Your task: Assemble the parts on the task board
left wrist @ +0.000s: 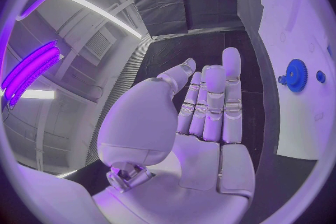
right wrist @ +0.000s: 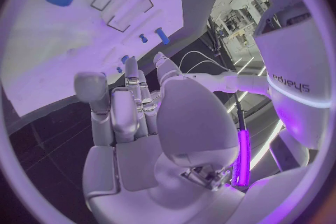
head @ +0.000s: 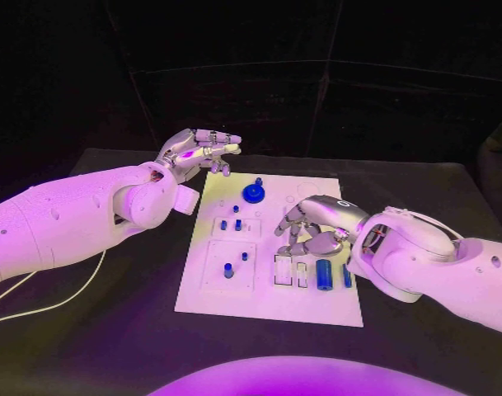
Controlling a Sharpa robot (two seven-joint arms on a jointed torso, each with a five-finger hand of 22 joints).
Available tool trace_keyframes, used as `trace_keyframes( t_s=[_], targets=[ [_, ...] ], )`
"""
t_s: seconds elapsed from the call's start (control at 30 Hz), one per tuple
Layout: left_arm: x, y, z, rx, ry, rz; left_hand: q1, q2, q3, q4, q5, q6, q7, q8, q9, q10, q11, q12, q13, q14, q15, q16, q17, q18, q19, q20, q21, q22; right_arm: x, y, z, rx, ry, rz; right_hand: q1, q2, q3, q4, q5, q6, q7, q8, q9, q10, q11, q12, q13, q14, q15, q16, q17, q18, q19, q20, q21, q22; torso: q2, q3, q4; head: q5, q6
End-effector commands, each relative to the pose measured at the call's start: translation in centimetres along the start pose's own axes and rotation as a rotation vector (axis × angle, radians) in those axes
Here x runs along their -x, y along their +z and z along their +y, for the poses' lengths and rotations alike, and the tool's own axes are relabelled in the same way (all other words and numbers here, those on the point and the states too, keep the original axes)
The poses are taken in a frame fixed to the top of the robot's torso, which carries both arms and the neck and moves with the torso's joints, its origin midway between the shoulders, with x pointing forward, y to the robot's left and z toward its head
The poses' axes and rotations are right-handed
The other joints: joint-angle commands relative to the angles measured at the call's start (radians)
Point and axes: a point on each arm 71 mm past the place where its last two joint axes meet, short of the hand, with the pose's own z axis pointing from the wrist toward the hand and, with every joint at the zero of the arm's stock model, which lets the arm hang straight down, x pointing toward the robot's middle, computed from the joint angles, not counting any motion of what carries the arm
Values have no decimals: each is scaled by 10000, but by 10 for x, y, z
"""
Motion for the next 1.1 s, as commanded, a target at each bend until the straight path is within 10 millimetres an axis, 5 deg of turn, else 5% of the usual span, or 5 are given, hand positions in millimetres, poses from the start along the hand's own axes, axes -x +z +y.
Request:
trace_keyframes(
  t_s=[0.03, 0.13, 0.23, 0.63, 1.1],
  targets=[
    [0, 0, -1, -62, -58, 63, -45, 69, 27, -20, 37, -18, 35, 54, -12, -86, 12, 69, 11, -92, -1, -51, -15, 62, -48, -7, -58, -14, 7, -13, -17, -1673, 1902, -304, -332, 21, -347, 252, 215, 128, -186, 180, 32, 610, -206, 900, 629, 393, -204, 386, 502, -236, 522, -174, 869, 1268, -40, -13, -82, -214, 80],
    [1, 0, -1, -54, -50, 45, -45, 69, 27, -20, 37, -18, 35, 54, -12, -86, 12, 69, 11, -92, -1, -51, -15, 62, -48, -7, -58, -14, 10, -29, -31, -2689, 1814, -2, -1362, 56, -1008, 1197, 900, 131, -322, 498, 104, 886, -328, 2963, 2656, 492, -296, 806, 1094, -411, 835, -321, 1577, 2348, -65, -23, -145, -385, 74],
    [1, -1, -1, -47, -48, 39, -48, 69, 26, -20, 36, -21, 36, 56, -11, -91, 13, 75, 11, -94, 0, -50, -20, 63, -48, -6, -61, -17, 12, -38, -37, -3176, 1313, 143, -1191, 115, -1503, 1752, 783, -114, -374, 1129, 258, 632, -353, 5971, 6102, 469, -351, 1069, 1418, -442, 782, -355, 1824, 2630, -76, -14, -184, -436, 51],
    [1, -1, -1, -43, -55, 54, -59, 71, 24, -19, 35, -36, 41, 69, -9, -115, 18, 103, 11, -108, 6, -49, -46, 64, -46, 1, -76, -30, 1, -55, -52, -4565, 388, 675, -961, 336, -2228, 1817, 442, -688, -386, 2389, 573, 2005, -374, 10305, 11669, 790, -316, 2187, 3600, -656, 1142, -340, 2639, 4046, -74, -23, -195, -569, -7],
    [3, -2, -1, -43, -50, 38, -59, 71, 24, -19, 35, -36, 41, 69, -9, -115, 18, 103, 11, -108, 6, -49, -46, 64, -46, 1, -76, -30, -21, -52, -57, -5493, 146, 1699, -1416, 638, -2491, 1858, 87, -965, -347, 2734, 671, 2129, -322, 10665, 12224, 853, -275, 2398, 4067, -737, 1262, -303, 2901, 4532, -71, -22, -194, -575, -86]
  ],
)
